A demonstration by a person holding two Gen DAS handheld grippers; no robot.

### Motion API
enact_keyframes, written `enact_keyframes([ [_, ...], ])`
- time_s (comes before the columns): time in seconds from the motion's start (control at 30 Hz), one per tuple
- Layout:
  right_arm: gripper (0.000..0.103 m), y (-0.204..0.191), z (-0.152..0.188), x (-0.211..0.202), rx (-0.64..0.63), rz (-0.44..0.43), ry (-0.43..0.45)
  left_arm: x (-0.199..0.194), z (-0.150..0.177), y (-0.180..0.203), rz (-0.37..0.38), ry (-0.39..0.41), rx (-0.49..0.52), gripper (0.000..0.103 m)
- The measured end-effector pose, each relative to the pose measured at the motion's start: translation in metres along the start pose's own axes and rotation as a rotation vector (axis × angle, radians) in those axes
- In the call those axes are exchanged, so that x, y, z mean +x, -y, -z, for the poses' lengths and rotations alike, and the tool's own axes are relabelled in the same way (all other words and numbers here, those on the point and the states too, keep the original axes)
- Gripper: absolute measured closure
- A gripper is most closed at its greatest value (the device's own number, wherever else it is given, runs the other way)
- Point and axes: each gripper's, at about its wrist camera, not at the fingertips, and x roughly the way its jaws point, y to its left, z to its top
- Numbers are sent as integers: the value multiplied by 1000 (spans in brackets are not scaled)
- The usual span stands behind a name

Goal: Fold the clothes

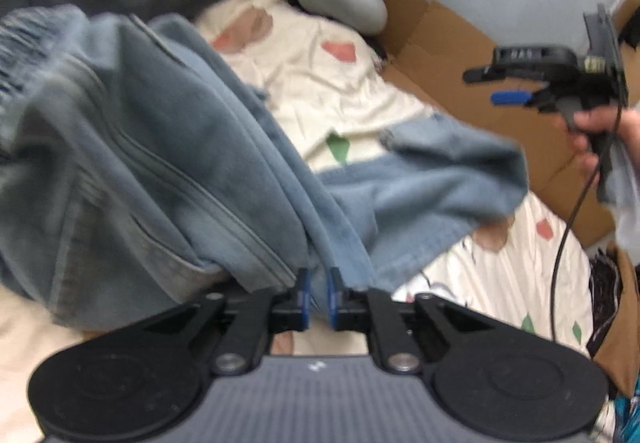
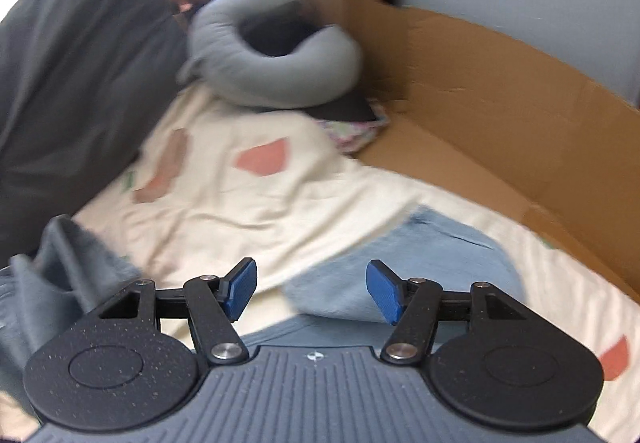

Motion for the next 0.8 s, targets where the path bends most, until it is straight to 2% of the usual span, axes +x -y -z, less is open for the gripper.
enact_keyframes([
  [0.17,36,-40,-2,18,-49,-116,-45,-30,-22,-15,-75,87,-17,65],
  [0.23,36,-58,-2,25,-76,-168,-59,-44,-31,-23,-118,119,-30,50],
  [0.37,36,-92,-1,40,-119,-244,-88,-65,-47,-32,-197,188,-15,42],
  [0.43,36,-106,0,48,-133,-267,-98,-75,-54,-36,-217,218,-10,30],
  [0.57,36,-133,1,62,-159,-311,-118,-87,-68,-47,-278,279,-35,25],
  [0.63,36,-143,1,68,-166,-325,-123,-87,-77,-56,-303,299,-52,17],
  [0.8,36,-165,1,85,-169,-364,-134,-76,-91,-86,-353,299,-137,17],
])
